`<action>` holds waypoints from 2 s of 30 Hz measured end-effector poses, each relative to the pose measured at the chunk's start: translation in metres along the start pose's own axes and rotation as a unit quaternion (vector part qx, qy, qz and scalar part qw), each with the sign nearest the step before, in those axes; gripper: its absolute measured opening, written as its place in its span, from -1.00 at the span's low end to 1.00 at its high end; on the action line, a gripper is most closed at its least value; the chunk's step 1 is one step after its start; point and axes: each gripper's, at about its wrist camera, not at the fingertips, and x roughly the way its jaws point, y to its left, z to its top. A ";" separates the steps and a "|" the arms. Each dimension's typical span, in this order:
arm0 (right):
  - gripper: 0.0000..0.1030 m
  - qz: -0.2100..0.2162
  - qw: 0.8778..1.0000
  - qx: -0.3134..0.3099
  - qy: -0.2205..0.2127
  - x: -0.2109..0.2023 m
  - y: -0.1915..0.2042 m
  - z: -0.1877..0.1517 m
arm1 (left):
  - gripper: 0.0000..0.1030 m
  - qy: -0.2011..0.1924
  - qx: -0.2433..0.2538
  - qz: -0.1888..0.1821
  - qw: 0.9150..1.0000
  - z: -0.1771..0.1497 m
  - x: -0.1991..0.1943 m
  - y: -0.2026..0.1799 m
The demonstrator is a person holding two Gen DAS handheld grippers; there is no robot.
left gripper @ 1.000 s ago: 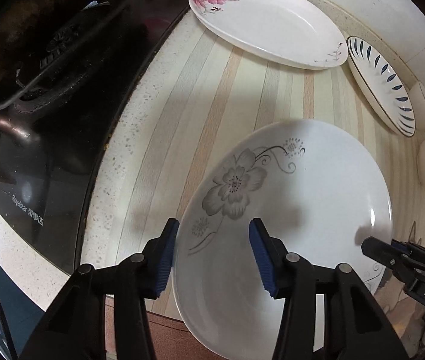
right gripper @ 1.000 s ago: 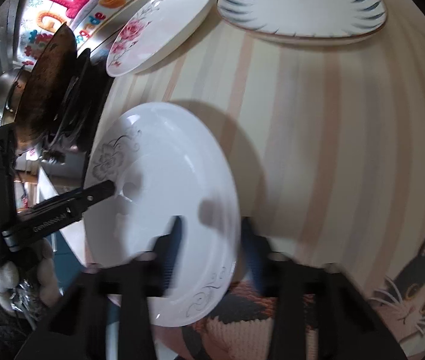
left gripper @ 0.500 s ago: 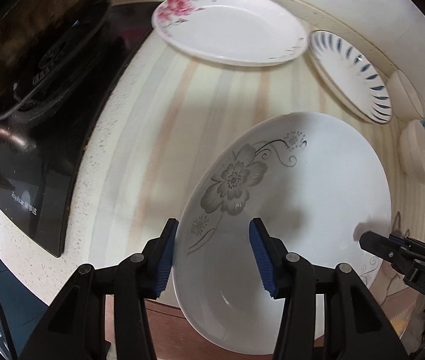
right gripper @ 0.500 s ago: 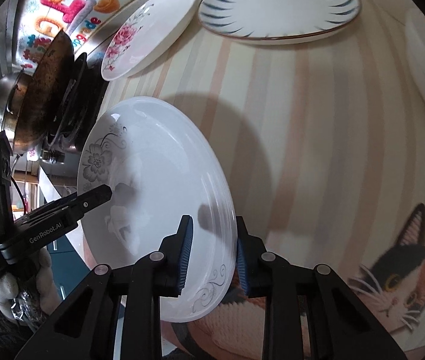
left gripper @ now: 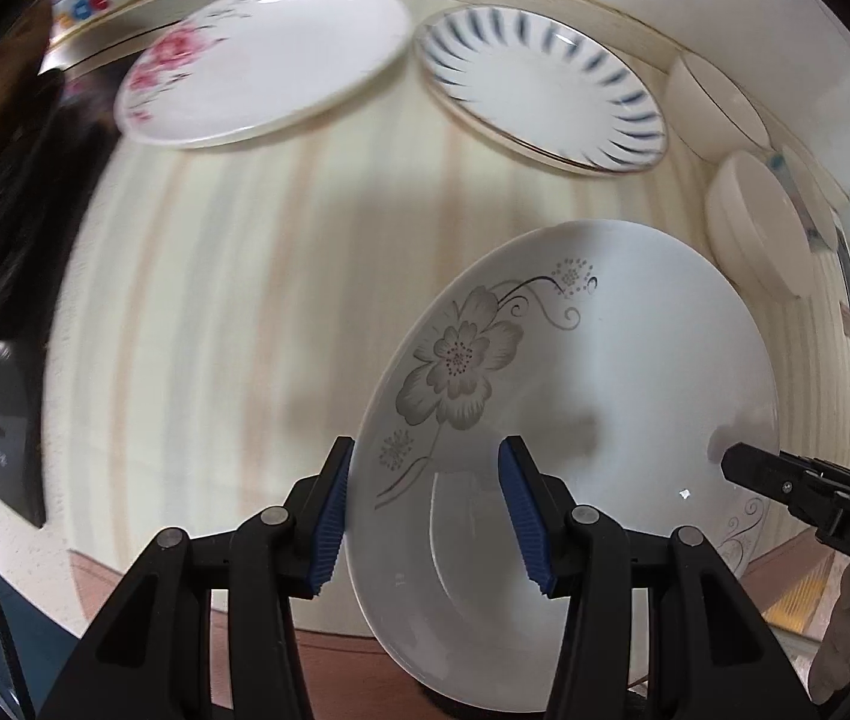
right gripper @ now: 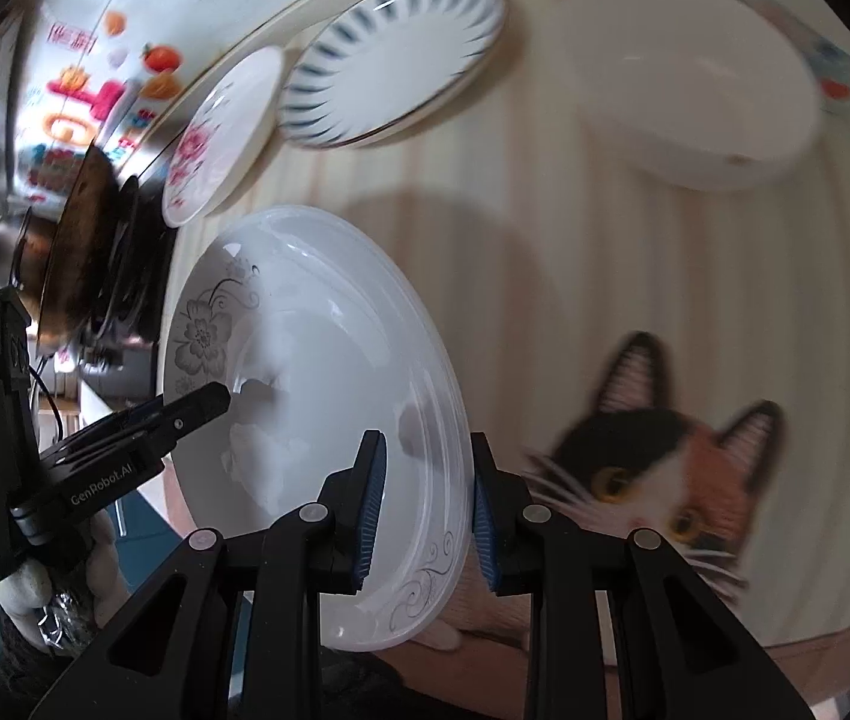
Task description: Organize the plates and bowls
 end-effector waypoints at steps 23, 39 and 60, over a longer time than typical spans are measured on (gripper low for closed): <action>-0.43 -0.014 0.997 0.077 -0.002 -0.004 -0.073 -0.009 | -0.13 0.027 0.036 0.003 0.999 0.027 0.034 -0.039; -0.12 0.004 0.996 -0.007 -0.085 -0.082 0.023 0.051 | -0.10 -0.086 -0.122 0.029 0.988 0.097 -0.030 0.099; -0.18 -0.037 0.987 -0.142 -0.062 0.130 0.196 0.313 | -0.14 -0.082 -0.154 0.049 0.983 0.168 0.026 0.169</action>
